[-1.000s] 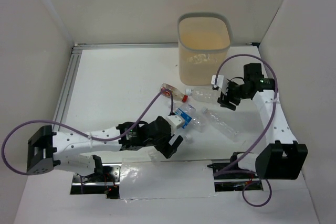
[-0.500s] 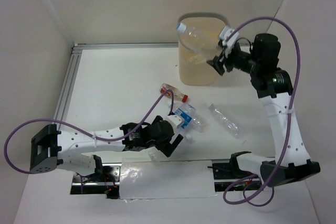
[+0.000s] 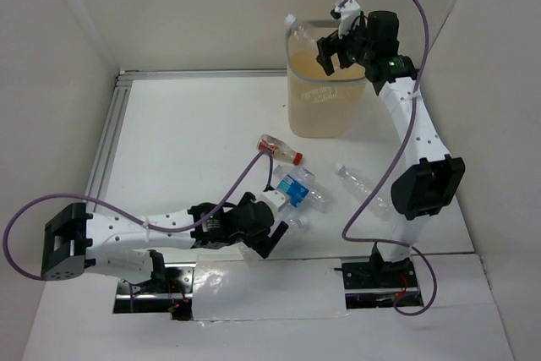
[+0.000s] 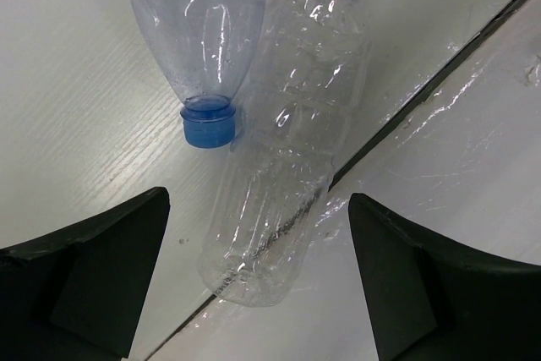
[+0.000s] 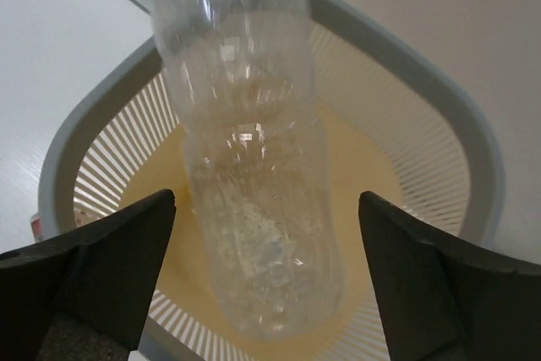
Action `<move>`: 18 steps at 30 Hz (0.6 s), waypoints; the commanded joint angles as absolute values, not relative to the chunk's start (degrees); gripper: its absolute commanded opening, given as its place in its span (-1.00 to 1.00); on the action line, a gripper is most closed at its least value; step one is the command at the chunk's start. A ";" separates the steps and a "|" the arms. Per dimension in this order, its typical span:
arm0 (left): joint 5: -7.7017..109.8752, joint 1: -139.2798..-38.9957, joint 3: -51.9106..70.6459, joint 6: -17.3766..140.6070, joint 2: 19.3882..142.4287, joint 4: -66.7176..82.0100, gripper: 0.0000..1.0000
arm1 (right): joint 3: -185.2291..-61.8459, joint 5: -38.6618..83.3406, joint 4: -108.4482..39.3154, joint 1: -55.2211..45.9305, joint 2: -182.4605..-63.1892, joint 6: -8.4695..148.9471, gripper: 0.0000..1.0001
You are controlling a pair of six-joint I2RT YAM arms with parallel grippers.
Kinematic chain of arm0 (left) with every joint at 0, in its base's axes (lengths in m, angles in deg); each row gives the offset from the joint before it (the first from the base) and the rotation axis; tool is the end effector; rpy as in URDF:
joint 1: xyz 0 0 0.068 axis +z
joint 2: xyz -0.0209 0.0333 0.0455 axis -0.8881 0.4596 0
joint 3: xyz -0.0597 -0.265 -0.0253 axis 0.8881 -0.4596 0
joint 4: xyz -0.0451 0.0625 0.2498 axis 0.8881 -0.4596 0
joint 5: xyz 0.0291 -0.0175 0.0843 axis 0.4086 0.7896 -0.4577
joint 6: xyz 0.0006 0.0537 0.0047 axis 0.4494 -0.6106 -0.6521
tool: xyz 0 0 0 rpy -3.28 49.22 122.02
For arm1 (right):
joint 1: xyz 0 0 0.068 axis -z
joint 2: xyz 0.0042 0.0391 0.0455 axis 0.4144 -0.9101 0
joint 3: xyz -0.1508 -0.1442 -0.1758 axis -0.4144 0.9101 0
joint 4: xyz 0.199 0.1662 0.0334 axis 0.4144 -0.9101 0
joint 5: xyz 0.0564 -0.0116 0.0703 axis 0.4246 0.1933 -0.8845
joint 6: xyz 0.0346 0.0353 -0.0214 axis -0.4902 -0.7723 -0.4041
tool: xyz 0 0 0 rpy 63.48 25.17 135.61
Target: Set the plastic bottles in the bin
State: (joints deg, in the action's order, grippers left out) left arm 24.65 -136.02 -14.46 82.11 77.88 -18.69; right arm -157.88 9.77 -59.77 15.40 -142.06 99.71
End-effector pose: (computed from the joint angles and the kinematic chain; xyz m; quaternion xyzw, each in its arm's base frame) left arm 0.0849 -0.2460 0.2397 0.2728 0.8832 -0.1905 0.3304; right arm 0.3948 0.0755 0.4437 -0.3166 0.7281 0.0694 0.6040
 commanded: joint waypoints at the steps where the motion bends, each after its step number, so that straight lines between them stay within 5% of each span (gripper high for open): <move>1: 24.28 -136.82 -14.73 83.08 76.25 -18.01 1.00 | -161.99 11.96 -57.79 16.21 -141.94 98.50 1.00; 13: 26.13 -136.82 -14.64 79.39 83.72 -16.25 1.00 | -157.79 -5.93 -66.21 33.42 -128.68 90.93 1.00; 18: 27.35 -136.82 -12.79 77.55 88.90 -15.73 0.91 | -147.86 -18.27 -87.46 39.42 -120.78 109.89 0.36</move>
